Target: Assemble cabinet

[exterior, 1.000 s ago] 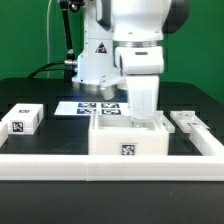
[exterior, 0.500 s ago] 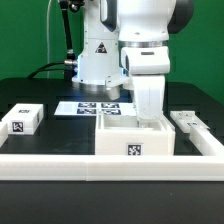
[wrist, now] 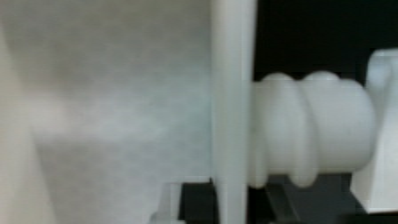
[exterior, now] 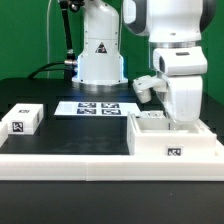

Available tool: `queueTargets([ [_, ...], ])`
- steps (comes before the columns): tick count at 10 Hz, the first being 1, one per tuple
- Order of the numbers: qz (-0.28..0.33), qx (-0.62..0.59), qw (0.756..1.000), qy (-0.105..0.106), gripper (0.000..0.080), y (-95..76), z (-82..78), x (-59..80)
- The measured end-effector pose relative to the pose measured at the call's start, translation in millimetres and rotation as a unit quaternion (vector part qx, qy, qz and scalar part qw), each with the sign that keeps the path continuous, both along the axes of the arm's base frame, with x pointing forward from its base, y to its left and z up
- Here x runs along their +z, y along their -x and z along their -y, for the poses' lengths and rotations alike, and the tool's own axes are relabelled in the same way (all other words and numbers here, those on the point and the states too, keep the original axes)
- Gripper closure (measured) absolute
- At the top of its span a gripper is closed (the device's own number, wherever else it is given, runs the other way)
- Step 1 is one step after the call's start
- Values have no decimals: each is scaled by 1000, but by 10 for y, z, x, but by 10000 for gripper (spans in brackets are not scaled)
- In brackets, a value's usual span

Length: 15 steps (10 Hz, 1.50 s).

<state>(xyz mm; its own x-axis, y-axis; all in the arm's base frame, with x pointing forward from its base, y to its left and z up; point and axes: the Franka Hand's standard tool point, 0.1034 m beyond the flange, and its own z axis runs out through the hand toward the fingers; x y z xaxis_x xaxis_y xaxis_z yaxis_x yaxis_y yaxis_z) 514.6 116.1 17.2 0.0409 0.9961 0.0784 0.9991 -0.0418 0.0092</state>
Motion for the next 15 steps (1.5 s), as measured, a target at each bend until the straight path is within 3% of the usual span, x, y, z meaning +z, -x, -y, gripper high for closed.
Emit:
queueTargets([
  [5, -3, -9, 1000, 1, 762, 5, 8, -11],
  [6, -3, -10, 1000, 1, 546, 4, 10, -11],
  [7, -3, -10, 1000, 1, 546, 3, 14, -11],
  [8, -3, -10, 1000, 1, 333, 3, 16, -11],
  [10, -3, -10, 1000, 1, 72, 3, 18, -11],
  [11, -3, -10, 1000, 1, 72, 2, 19, -11],
  [12, -3, -10, 1000, 1, 16, 2, 19, -11],
  [15, -2, -11, 1000, 1, 3, 12, 27, 6],
])
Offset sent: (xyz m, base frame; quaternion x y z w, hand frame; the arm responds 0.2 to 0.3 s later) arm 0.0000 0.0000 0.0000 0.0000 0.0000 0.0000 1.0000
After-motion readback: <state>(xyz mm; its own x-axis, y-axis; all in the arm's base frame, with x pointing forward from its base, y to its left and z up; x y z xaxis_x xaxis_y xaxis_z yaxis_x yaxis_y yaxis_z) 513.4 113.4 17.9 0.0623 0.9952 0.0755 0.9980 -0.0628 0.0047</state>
